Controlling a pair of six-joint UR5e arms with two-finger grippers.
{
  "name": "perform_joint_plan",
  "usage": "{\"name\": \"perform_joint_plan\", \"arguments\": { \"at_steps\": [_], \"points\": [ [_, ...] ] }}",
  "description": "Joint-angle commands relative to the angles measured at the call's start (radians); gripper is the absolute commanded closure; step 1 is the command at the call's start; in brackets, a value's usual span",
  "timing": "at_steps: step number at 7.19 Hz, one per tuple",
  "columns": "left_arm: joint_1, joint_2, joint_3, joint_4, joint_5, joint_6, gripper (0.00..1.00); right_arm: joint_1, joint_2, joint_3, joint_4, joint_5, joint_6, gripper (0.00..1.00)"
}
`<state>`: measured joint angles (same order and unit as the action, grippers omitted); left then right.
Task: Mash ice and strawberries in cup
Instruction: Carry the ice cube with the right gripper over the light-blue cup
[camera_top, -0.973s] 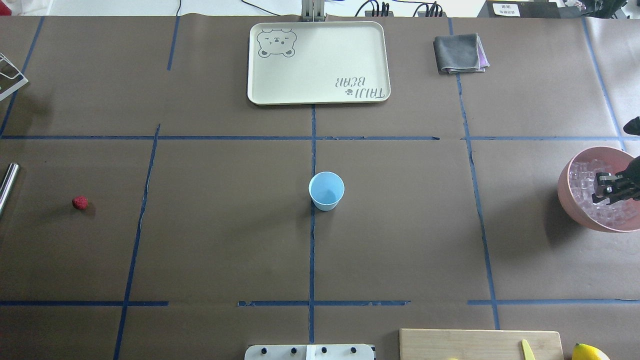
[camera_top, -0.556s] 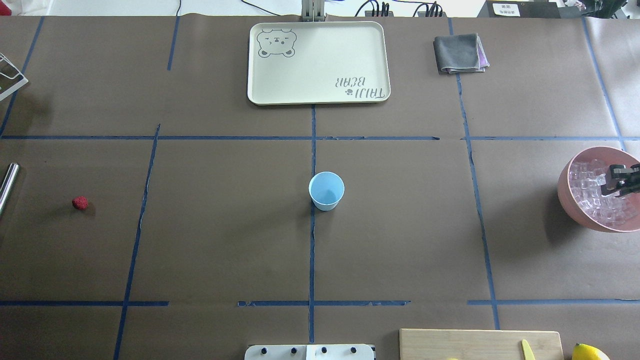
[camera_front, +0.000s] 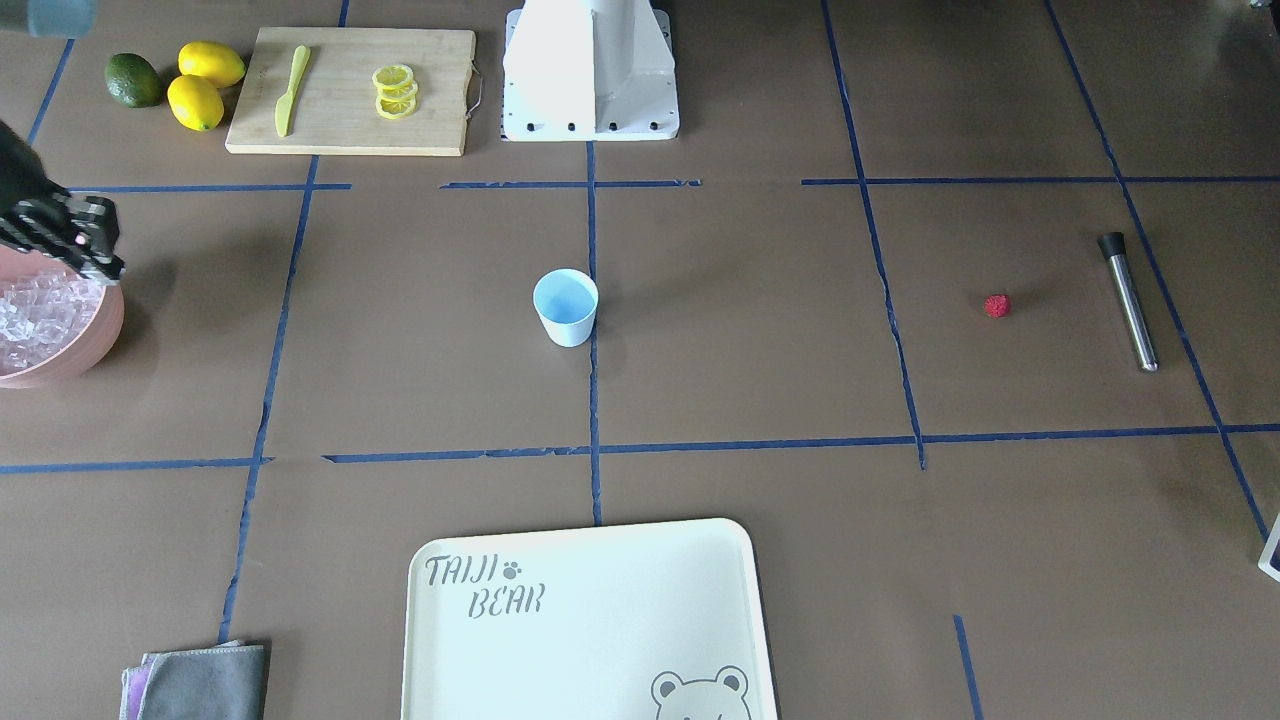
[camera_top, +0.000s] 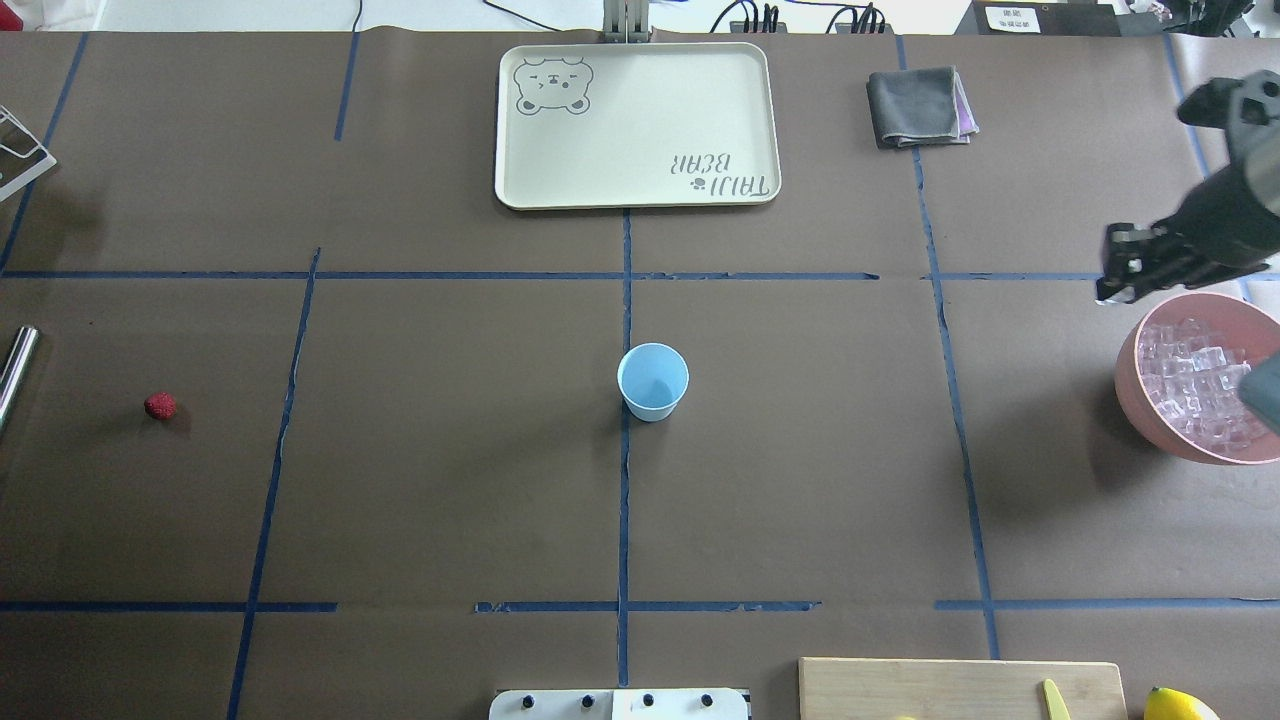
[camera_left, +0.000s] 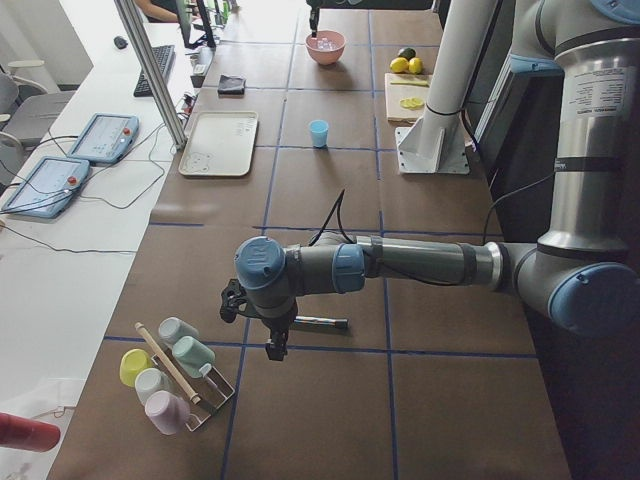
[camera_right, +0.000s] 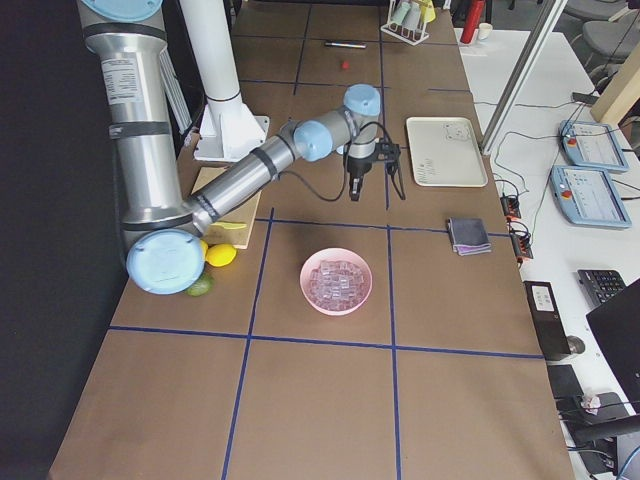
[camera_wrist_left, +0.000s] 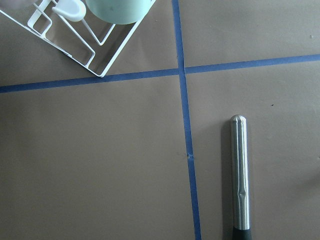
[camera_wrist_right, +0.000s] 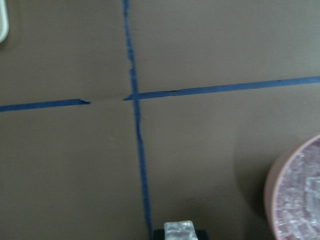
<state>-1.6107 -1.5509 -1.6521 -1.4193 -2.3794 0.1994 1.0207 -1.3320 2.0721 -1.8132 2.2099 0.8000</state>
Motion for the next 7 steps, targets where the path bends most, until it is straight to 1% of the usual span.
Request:
{"name": "perform_joint_plan", "arguments": {
  "at_steps": [1,2,3,4,5,7],
  "points": [
    [-0.002,0.000,-0.001,0.000,-0.001,0.000,0.00,-0.184,0.304,-0.065,-0.201,-0.036,0.173,1.00],
    [0.000,0.000,-0.002,-0.001,-0.001,0.000,0.00,-0.270,0.386,-0.137,-0.098,-0.088,0.317,1.00],
    [0.000,0.000,-0.002,0.000,-0.001,0.000,0.00,-0.363,0.465,-0.230,-0.015,-0.158,0.467,1.00],
    [0.000,0.000,-0.005,-0.001,-0.001,-0.003,0.00,-0.429,0.570,-0.385,0.074,-0.226,0.567,1.00],
    [0.000,0.000,-0.005,-0.001,-0.001,-0.015,0.00,-0.473,0.636,-0.477,0.081,-0.267,0.593,1.00],
    [0.000,0.000,-0.005,-0.001,-0.001,-0.017,0.00,-0.487,0.634,-0.492,0.081,-0.279,0.594,1.00]
  ]
}}
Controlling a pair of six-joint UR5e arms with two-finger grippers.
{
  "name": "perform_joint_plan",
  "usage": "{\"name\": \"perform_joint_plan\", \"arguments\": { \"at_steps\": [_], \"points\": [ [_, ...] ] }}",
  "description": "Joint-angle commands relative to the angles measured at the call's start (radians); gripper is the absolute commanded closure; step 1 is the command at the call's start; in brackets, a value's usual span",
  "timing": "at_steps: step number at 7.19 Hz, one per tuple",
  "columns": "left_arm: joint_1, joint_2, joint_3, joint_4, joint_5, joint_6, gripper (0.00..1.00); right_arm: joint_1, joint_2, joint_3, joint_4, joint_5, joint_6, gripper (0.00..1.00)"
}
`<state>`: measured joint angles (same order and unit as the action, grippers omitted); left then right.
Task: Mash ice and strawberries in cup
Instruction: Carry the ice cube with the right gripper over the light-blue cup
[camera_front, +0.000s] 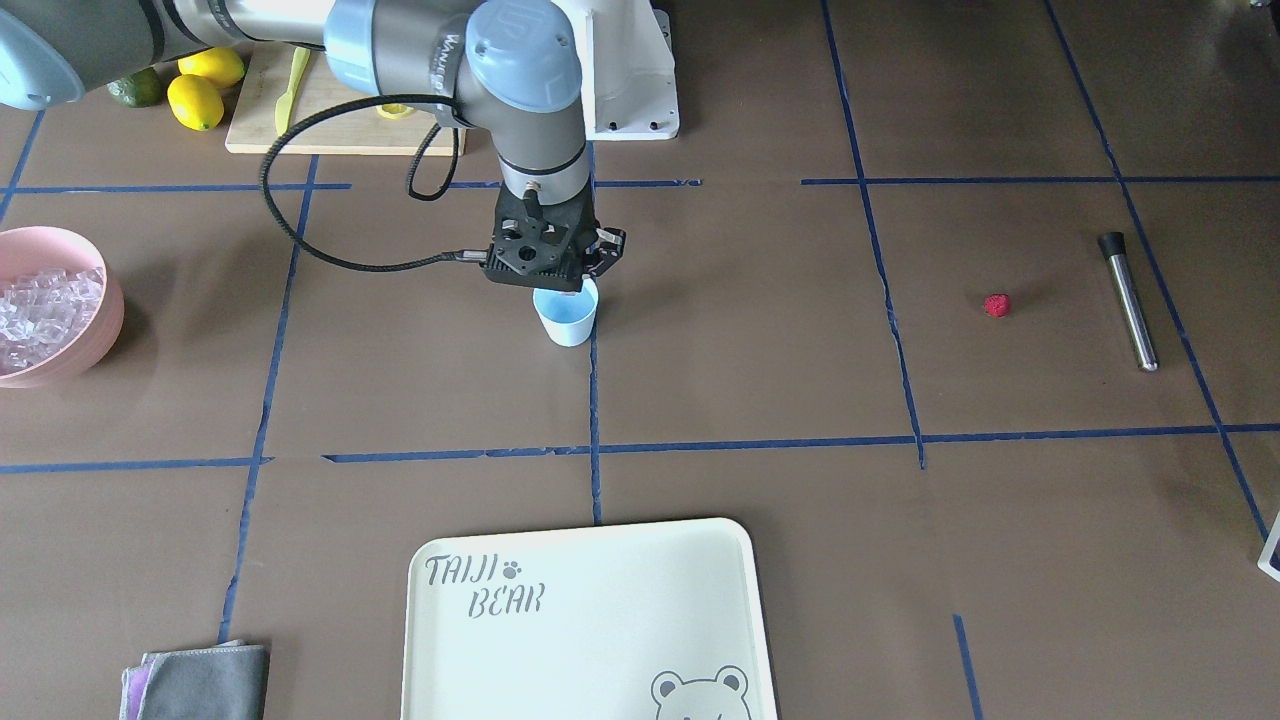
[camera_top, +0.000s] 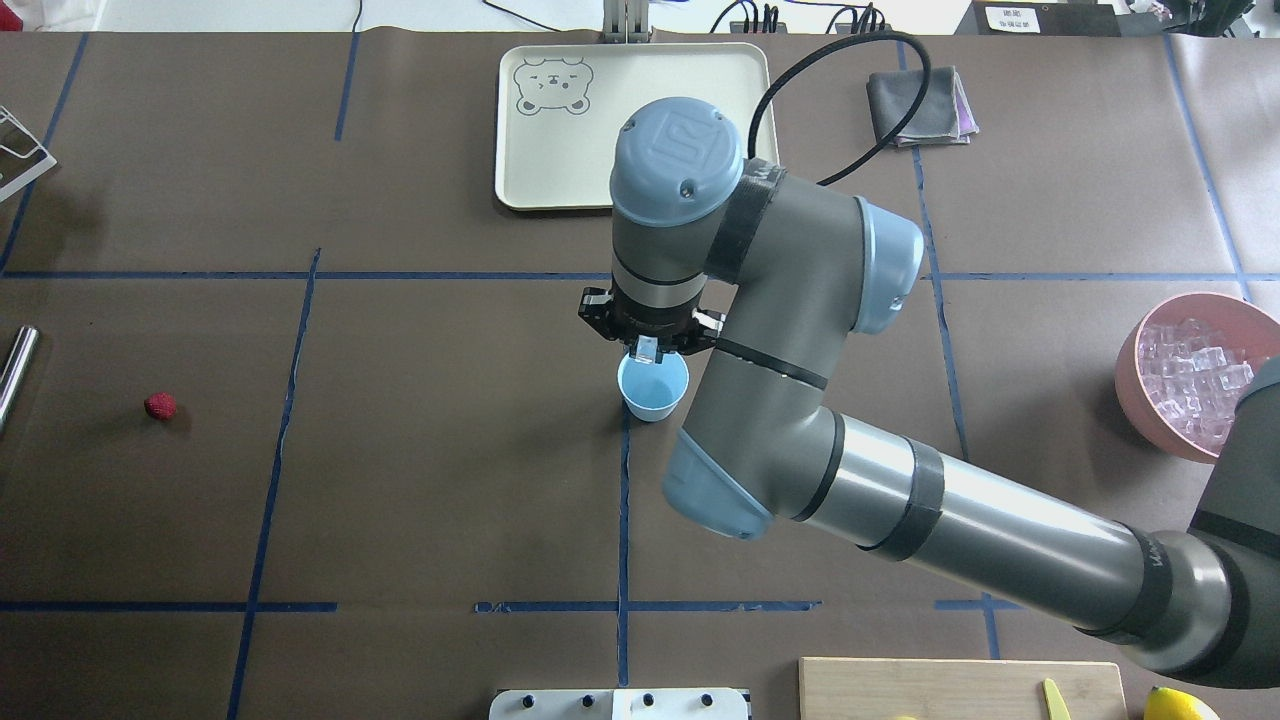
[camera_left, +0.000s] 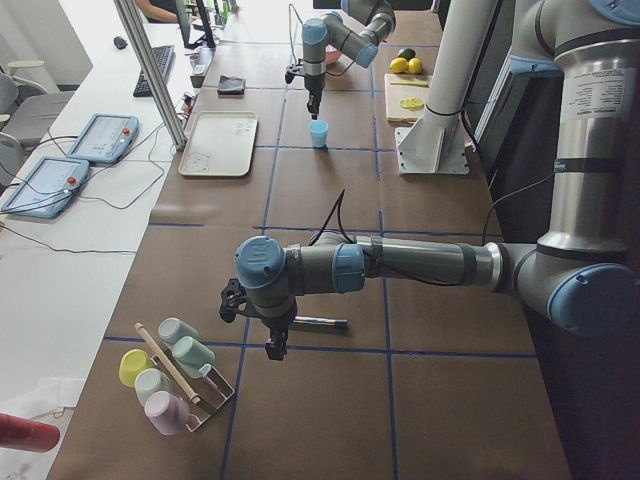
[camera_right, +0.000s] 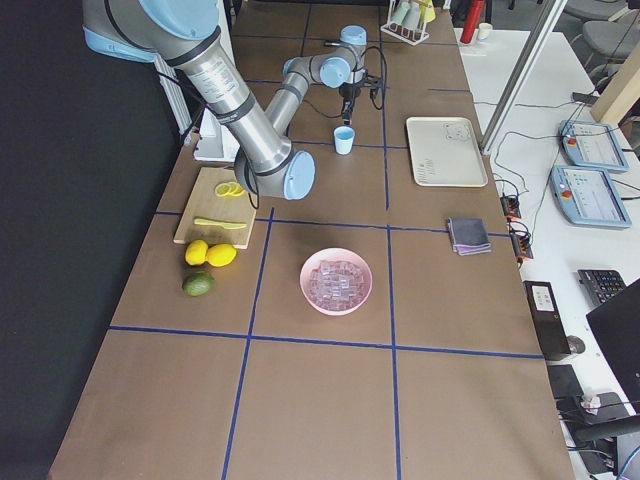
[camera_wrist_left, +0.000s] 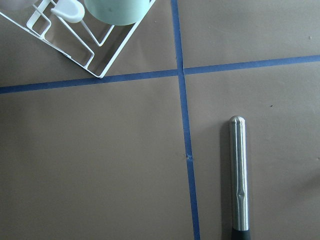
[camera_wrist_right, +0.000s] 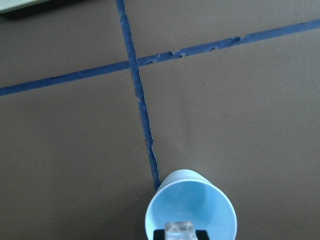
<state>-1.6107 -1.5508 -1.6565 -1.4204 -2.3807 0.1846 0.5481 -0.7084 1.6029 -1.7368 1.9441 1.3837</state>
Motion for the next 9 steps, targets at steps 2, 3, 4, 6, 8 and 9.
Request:
{"name": "perform_joint_plan", "arguments": {
  "at_steps": [2,3,4,6,8,9],
  "points": [
    [0.000,0.000,-0.002,0.000,0.000,-0.002,0.00,-0.016,-0.006,-0.023,0.002,-0.011,0.009,0.99],
    [0.000,0.000,-0.002,0.000,0.000,-0.002,0.00,-0.016,-0.005,-0.024,0.000,-0.008,0.009,0.98],
    [0.000,-0.002,-0.002,0.000,0.000,-0.007,0.00,-0.016,-0.011,-0.021,-0.001,-0.008,0.009,0.93],
    [0.000,-0.002,-0.002,0.000,0.000,-0.007,0.00,-0.013,-0.011,-0.020,-0.001,-0.005,0.009,0.34],
    [0.000,-0.002,-0.002,0.000,0.000,-0.007,0.00,-0.011,-0.013,-0.020,-0.003,-0.005,0.009,0.11],
    [0.000,-0.002,-0.002,0.000,0.000,-0.007,0.00,-0.008,-0.013,-0.018,-0.003,-0.005,0.009,0.07]
  ]
}}
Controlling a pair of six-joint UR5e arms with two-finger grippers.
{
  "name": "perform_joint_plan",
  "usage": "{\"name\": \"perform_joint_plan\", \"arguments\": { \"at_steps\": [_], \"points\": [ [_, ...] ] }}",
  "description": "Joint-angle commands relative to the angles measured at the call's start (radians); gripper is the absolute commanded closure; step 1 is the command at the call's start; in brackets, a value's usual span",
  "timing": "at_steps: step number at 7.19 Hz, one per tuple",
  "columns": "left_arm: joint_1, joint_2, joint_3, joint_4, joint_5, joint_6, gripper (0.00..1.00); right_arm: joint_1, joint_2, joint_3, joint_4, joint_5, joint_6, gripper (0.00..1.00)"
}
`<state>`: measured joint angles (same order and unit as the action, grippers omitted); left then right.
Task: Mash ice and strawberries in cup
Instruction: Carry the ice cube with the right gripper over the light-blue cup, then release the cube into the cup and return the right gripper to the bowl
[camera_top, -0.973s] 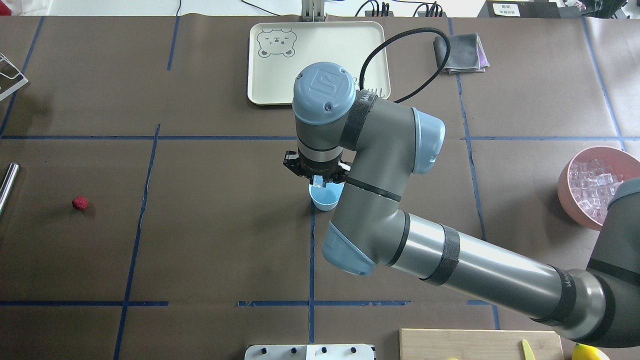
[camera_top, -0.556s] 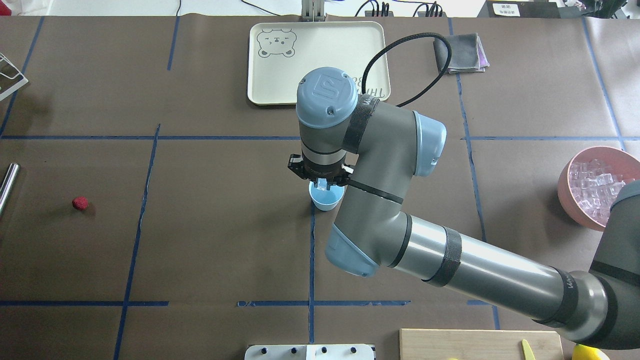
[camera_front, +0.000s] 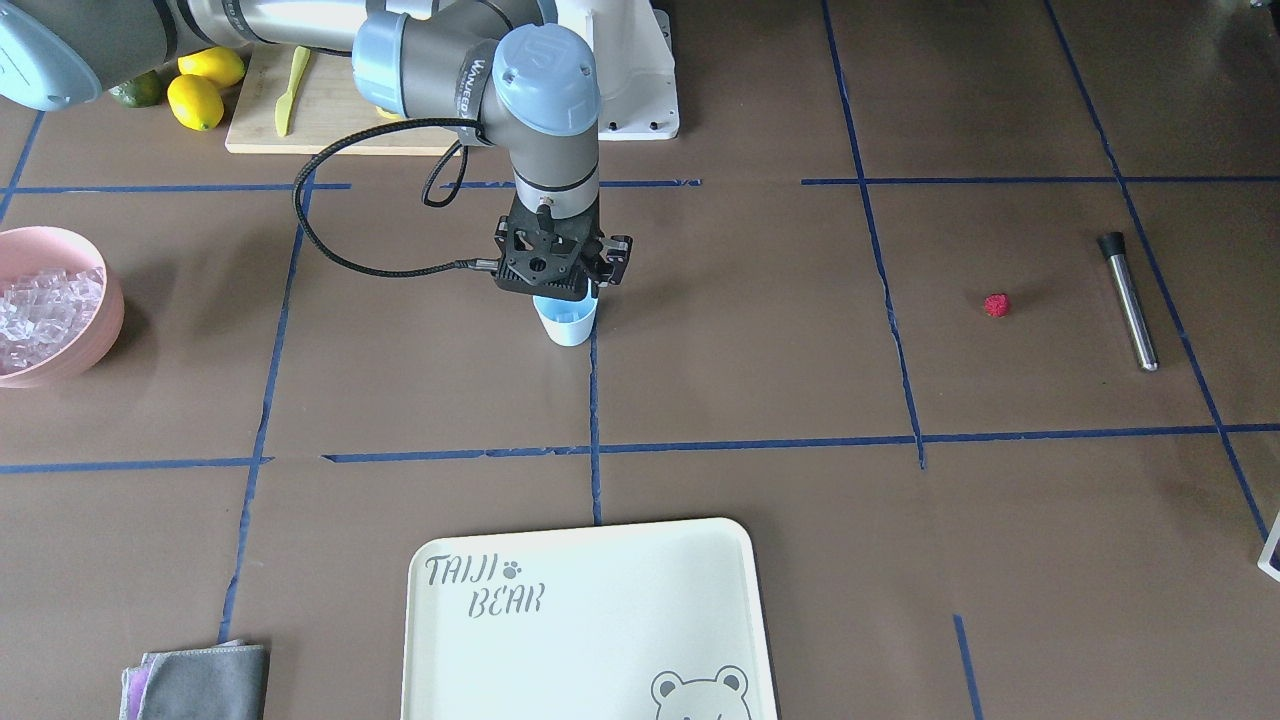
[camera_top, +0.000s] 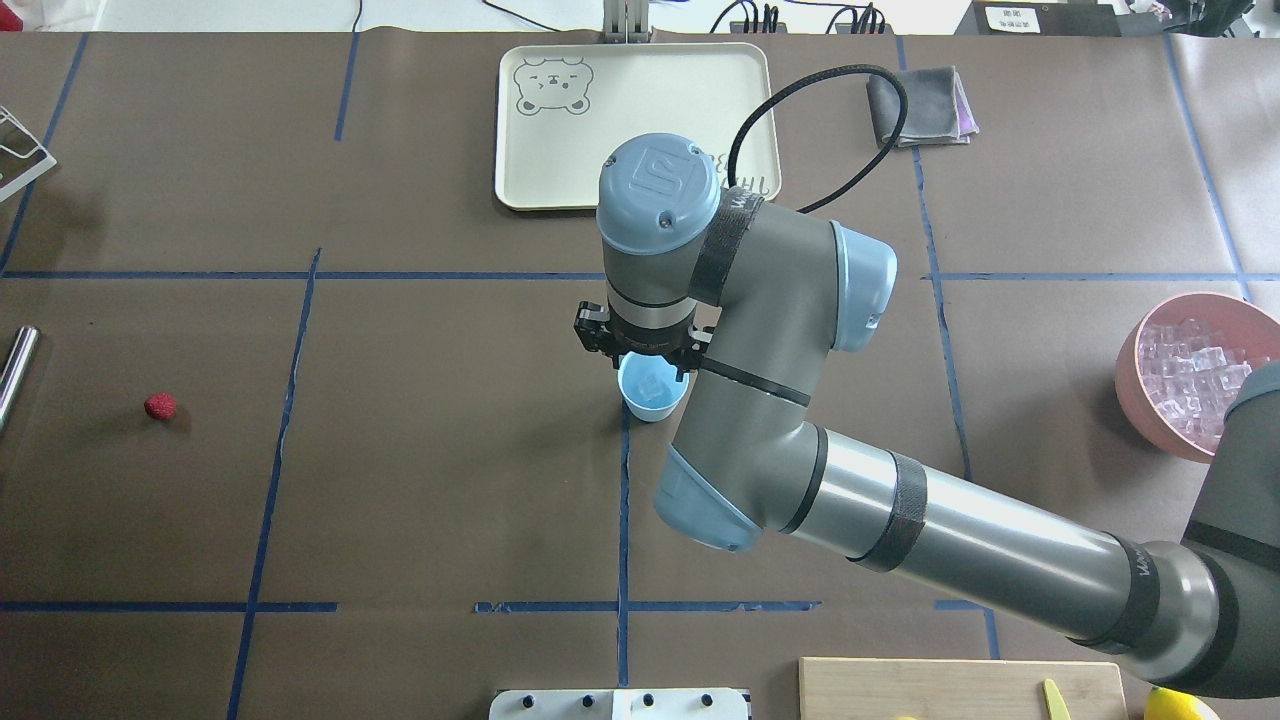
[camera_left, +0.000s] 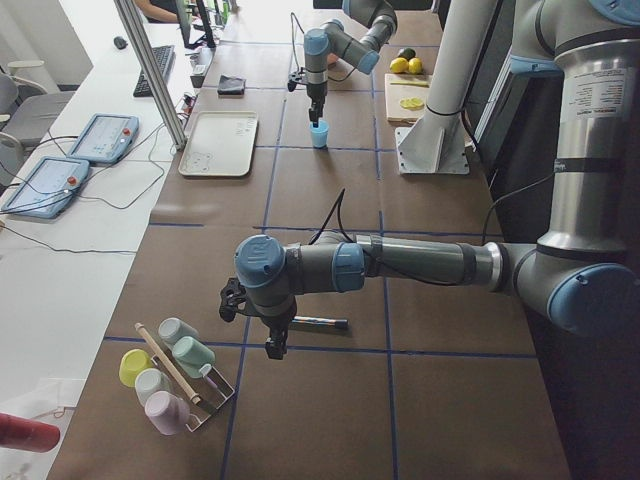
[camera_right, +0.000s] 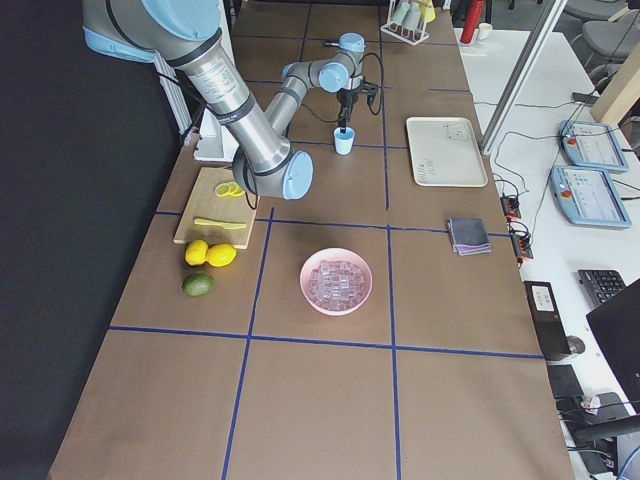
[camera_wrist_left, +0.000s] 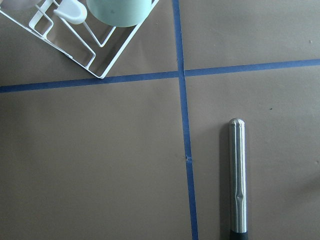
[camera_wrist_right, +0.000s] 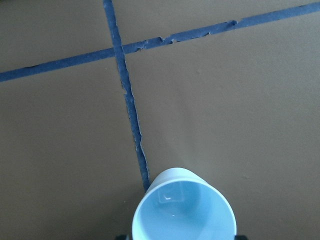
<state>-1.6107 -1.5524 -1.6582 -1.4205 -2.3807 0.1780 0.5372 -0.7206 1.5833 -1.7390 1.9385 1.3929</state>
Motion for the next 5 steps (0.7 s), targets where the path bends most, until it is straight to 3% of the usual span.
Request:
{"name": "perform_joint_plan", "arguments": {
  "at_steps": [1,3,5],
  "points": [
    [0.000,-0.002,-0.002,0.000,0.000,0.000,0.00,0.007,0.001,0.006,-0.002,0.000,0.000,0.02],
    [0.000,-0.002,-0.014,0.000,-0.002,-0.002,0.00,0.048,-0.023,0.077,-0.013,0.002,0.000,0.01],
    [0.000,0.000,-0.026,-0.002,-0.003,-0.034,0.00,0.162,-0.257,0.395,-0.027,0.013,-0.047,0.01]
  ]
}}
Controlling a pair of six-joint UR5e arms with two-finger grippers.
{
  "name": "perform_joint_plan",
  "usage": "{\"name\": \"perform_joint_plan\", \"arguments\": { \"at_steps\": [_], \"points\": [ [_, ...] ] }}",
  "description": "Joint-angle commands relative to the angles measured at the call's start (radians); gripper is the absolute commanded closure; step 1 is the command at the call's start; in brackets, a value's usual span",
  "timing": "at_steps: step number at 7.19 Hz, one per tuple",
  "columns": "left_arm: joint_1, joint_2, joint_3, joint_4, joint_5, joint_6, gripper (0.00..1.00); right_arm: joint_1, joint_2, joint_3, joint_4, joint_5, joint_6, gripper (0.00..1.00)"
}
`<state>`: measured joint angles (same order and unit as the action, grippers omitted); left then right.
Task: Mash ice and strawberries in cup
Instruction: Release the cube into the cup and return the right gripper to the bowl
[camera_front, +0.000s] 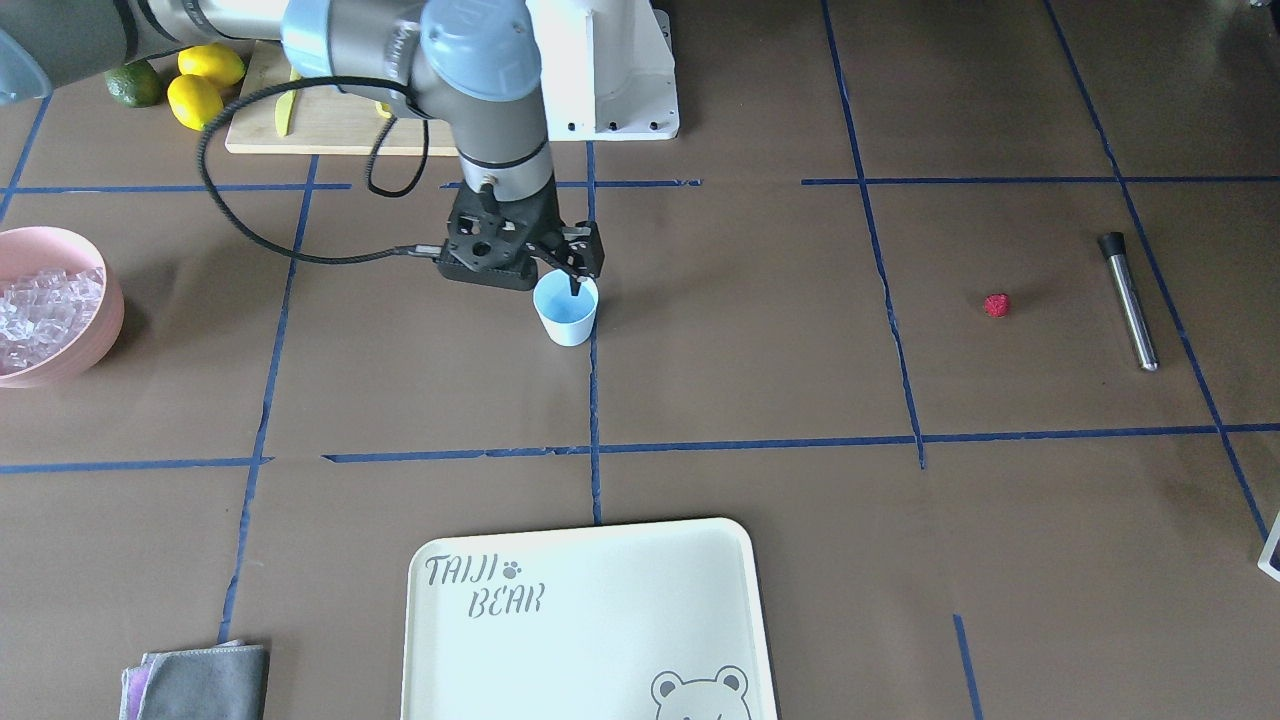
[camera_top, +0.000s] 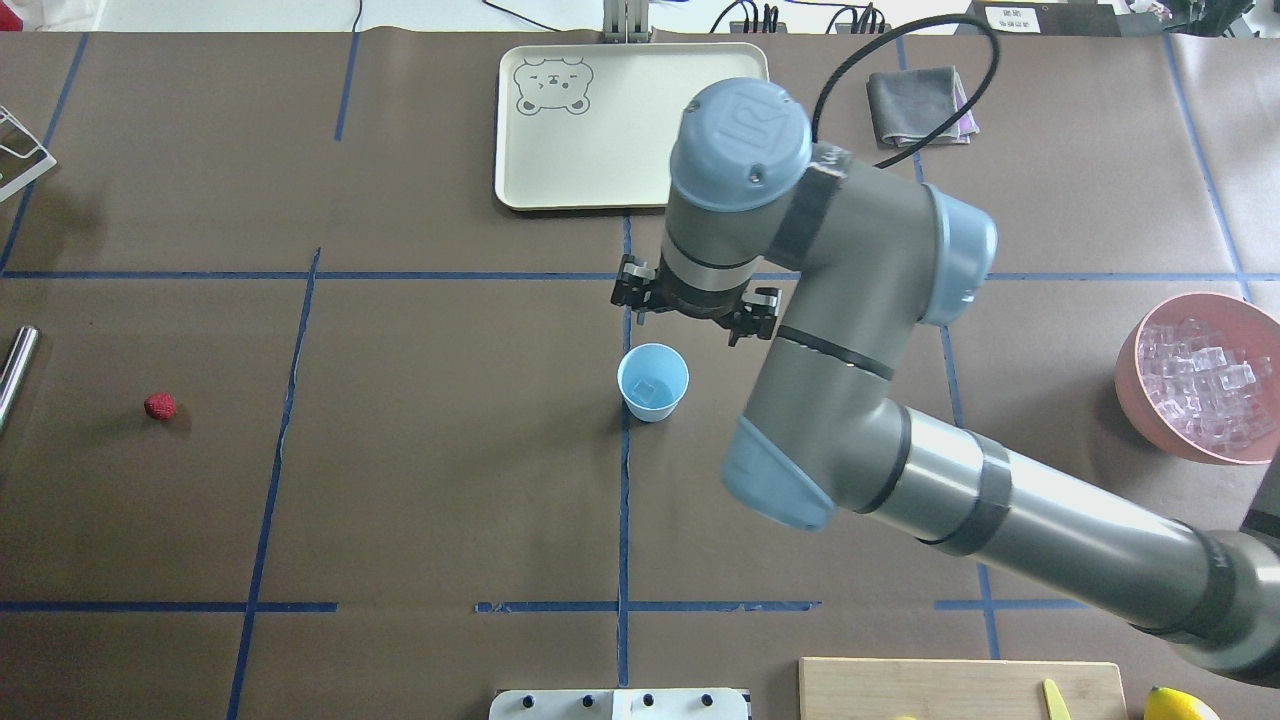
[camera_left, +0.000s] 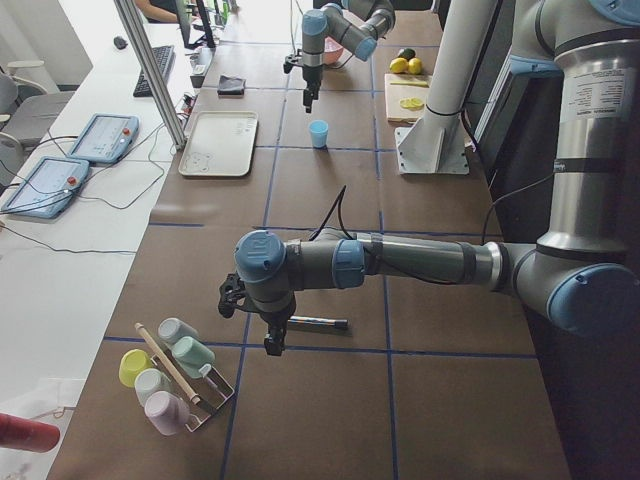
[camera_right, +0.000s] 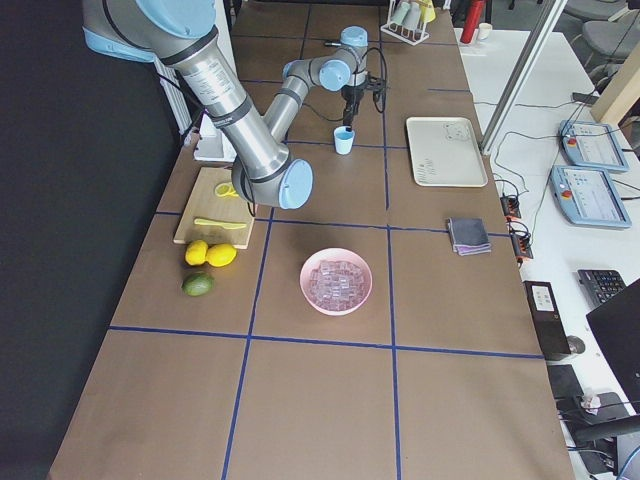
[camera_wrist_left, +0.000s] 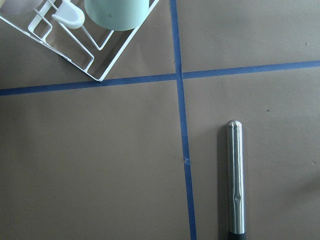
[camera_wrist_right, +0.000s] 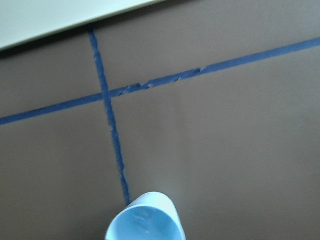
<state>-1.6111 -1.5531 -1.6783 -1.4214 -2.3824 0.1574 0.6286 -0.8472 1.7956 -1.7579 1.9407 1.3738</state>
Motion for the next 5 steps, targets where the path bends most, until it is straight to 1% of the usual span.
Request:
{"name": "perform_joint_plan", "arguments": {
  "at_steps": [1,2,4,5],
  "points": [
    [0.000,0.002,-0.017,0.001,-0.003,-0.015,0.00,0.142,-0.212,0.268,-0.005,0.027,-0.068,0.01],
    [-0.001,0.004,-0.027,0.001,-0.003,-0.019,0.00,0.210,-0.356,0.337,0.004,0.073,-0.226,0.01],
    [0.000,0.011,-0.052,0.001,-0.006,-0.039,0.00,0.389,-0.532,0.338,0.005,0.194,-0.489,0.01],
    [-0.001,0.016,-0.067,0.002,-0.006,-0.041,0.00,0.448,-0.609,0.329,0.003,0.225,-0.674,0.01]
  ]
}}
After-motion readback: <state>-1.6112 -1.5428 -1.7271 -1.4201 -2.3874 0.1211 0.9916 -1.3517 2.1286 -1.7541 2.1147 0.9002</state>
